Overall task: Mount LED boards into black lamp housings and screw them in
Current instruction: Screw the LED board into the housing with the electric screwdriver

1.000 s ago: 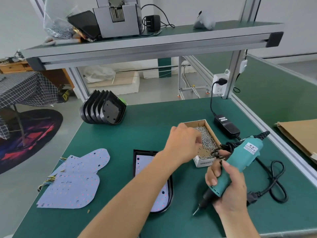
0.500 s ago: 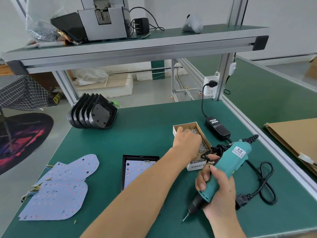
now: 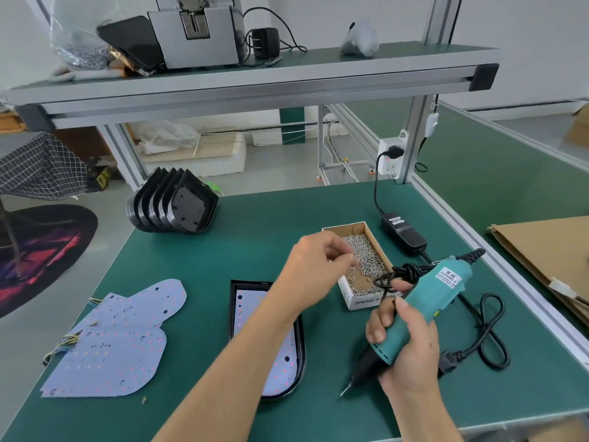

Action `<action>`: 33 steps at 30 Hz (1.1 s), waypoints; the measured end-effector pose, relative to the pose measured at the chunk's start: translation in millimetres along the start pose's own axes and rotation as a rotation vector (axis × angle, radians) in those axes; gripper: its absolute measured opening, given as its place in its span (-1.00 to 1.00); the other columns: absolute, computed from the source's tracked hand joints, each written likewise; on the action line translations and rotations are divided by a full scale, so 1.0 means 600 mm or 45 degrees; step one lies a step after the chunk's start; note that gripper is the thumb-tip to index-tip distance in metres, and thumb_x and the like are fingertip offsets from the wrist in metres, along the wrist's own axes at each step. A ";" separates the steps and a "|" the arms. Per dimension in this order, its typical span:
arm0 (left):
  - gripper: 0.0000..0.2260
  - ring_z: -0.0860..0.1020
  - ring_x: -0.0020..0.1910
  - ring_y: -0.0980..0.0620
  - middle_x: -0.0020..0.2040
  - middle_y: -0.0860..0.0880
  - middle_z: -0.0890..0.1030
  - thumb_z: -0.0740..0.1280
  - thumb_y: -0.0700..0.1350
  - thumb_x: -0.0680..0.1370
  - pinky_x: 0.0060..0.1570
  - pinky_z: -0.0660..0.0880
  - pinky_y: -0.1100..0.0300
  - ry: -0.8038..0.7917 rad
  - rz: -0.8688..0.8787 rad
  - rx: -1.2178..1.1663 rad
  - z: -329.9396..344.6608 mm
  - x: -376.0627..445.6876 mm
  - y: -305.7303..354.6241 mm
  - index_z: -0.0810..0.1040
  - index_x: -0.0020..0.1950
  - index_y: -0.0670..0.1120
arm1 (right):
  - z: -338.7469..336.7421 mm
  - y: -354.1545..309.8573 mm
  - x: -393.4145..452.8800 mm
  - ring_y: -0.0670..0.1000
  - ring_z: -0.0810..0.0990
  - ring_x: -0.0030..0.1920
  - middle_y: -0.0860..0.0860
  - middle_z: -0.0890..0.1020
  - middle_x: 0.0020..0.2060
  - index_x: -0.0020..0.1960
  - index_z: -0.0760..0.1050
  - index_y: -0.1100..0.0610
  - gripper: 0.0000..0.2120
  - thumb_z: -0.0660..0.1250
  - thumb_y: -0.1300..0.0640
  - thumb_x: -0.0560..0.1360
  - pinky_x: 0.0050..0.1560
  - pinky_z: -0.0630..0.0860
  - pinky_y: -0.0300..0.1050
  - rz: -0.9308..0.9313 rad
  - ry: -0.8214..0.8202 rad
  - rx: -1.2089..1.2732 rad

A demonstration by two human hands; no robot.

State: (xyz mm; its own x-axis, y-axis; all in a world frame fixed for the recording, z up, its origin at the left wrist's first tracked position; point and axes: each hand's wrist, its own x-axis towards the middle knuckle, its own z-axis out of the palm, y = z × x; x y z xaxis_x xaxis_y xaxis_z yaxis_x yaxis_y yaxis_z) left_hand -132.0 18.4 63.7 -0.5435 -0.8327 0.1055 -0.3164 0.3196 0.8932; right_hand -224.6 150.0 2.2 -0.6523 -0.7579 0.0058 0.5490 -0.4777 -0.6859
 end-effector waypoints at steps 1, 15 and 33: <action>-0.94 0.68 -0.11 0.16 -0.15 0.12 0.76 0.46 -0.03 0.50 -0.19 0.50 0.40 0.021 -0.012 -0.130 -0.019 -0.028 -0.003 0.65 -0.08 0.02 | 0.002 -0.002 -0.001 0.00 0.33 -0.52 0.07 0.34 -0.38 0.13 0.50 0.12 -0.80 0.25 0.19 0.51 -0.47 0.34 -0.19 -0.011 0.001 0.001; -0.86 0.49 -0.31 0.10 -0.17 -0.02 0.73 0.47 0.09 0.44 -0.23 0.43 0.26 0.212 -0.135 -0.567 -0.090 -0.250 -0.058 0.69 -0.17 0.04 | 0.150 -0.057 -0.036 -0.09 0.37 -0.42 -0.06 0.41 -0.33 0.15 0.49 0.04 -0.86 0.22 0.08 0.63 -0.35 0.40 -0.23 -0.032 -0.109 0.359; -0.71 0.43 -0.32 0.04 -0.26 -0.01 0.64 0.34 0.17 0.57 -0.24 0.40 0.30 0.280 -0.168 -0.690 -0.064 -0.274 -0.065 0.65 -0.20 0.02 | 0.177 -0.026 -0.057 -0.08 0.34 -0.42 -0.08 0.39 -0.32 0.24 0.44 0.05 -0.84 0.22 0.16 0.67 -0.31 0.37 -0.19 -0.109 -0.117 0.176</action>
State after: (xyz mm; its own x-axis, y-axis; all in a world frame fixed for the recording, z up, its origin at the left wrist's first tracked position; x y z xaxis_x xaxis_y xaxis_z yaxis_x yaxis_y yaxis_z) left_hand -0.2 125.6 28.5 -0.3349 -0.9421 0.0146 0.1028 -0.0211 0.9945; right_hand -155.2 136.1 90.0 -0.6526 -0.7463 0.1309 0.5641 -0.5939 -0.5736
